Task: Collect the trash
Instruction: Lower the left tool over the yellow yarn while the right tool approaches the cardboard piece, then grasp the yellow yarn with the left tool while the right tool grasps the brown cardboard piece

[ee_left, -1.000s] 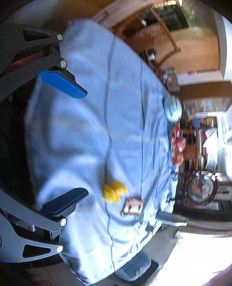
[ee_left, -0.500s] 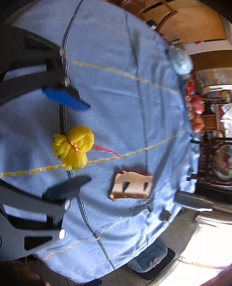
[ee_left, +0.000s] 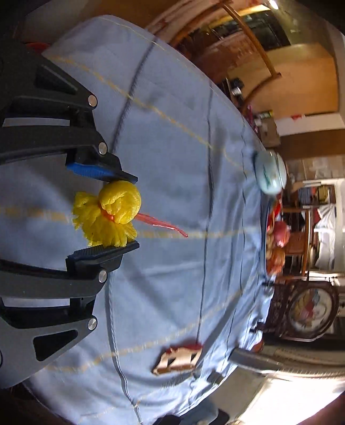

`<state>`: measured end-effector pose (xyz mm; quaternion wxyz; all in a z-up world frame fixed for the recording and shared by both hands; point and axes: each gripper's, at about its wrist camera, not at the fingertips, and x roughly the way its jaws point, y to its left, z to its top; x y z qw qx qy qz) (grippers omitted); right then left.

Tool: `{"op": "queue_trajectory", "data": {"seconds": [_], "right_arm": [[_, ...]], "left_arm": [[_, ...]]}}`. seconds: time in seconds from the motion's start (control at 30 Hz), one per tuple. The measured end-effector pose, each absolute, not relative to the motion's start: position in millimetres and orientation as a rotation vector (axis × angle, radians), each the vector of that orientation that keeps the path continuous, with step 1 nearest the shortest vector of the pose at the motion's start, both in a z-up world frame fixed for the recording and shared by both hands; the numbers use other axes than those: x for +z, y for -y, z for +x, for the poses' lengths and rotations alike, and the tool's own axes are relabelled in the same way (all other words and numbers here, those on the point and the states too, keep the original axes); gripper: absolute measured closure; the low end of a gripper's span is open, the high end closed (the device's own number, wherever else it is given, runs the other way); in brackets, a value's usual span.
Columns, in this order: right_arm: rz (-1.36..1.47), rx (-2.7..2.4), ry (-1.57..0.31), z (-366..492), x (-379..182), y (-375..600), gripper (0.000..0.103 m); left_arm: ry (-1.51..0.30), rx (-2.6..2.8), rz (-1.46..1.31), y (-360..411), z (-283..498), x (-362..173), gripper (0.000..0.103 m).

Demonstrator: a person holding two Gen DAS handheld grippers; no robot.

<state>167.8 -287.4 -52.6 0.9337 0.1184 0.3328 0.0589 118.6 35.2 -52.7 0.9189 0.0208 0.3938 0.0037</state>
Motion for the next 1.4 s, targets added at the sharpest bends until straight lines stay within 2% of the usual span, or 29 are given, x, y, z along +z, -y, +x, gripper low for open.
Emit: {"op": "queue_trajectory", "data": {"seconds": [0.33, 0.5, 0.67, 0.7, 0.73, 0.77, 0.83, 0.87, 1.2, 1.37, 1.4], "right_arm": [[0.196, 0.039, -0.919, 249.7, -80.3, 264.7, 0.007], [0.218, 0.018, -1.0, 271.8, -97.5, 265.1, 0.019], [0.146, -0.008, -0.998, 284.9, -99.9, 251.8, 0.023], [0.124, -0.014, -0.997, 286.9, -99.6, 249.7, 0.027], [0.091, -0.021, -0.991, 288.6, -99.4, 246.1, 0.037], [0.064, -0.022, -0.988, 290.0, -98.9, 244.0, 0.039], [0.044, 0.007, -0.984, 291.4, -98.7, 241.0, 0.04], [0.025, 0.018, -0.977, 289.2, -97.9, 238.6, 0.041], [0.046, 0.205, -0.868, 239.5, -76.9, 231.2, 0.041], [0.078, 0.291, -0.809, 214.9, -64.7, 230.6, 0.041], [0.091, 0.308, -0.802, 211.6, -63.4, 231.3, 0.041]], "left_arm": [[-0.82, 0.002, 0.017, -58.6, 114.6, -73.8, 0.057], [-0.812, -0.019, 0.008, -59.1, 114.8, -76.6, 0.054], [-0.808, -0.041, 0.012, -57.2, 114.7, -77.8, 0.043], [-0.81, -0.047, 0.009, -57.1, 114.6, -77.9, 0.041], [-0.813, -0.057, 0.002, -57.5, 114.5, -77.6, 0.036], [-0.817, -0.058, -0.005, -58.6, 114.7, -77.6, 0.027], [-0.826, -0.055, -0.03, -63.2, 115.2, -77.9, 0.018], [-0.825, -0.058, -0.039, -65.0, 115.2, -78.2, 0.018], [-0.816, -0.011, 0.039, -53.0, 113.0, -82.5, 0.02], [-0.803, -0.021, 0.023, -53.7, 111.0, -78.6, 0.053], [-0.804, -0.022, 0.019, -53.6, 110.7, -77.9, 0.054]]}}
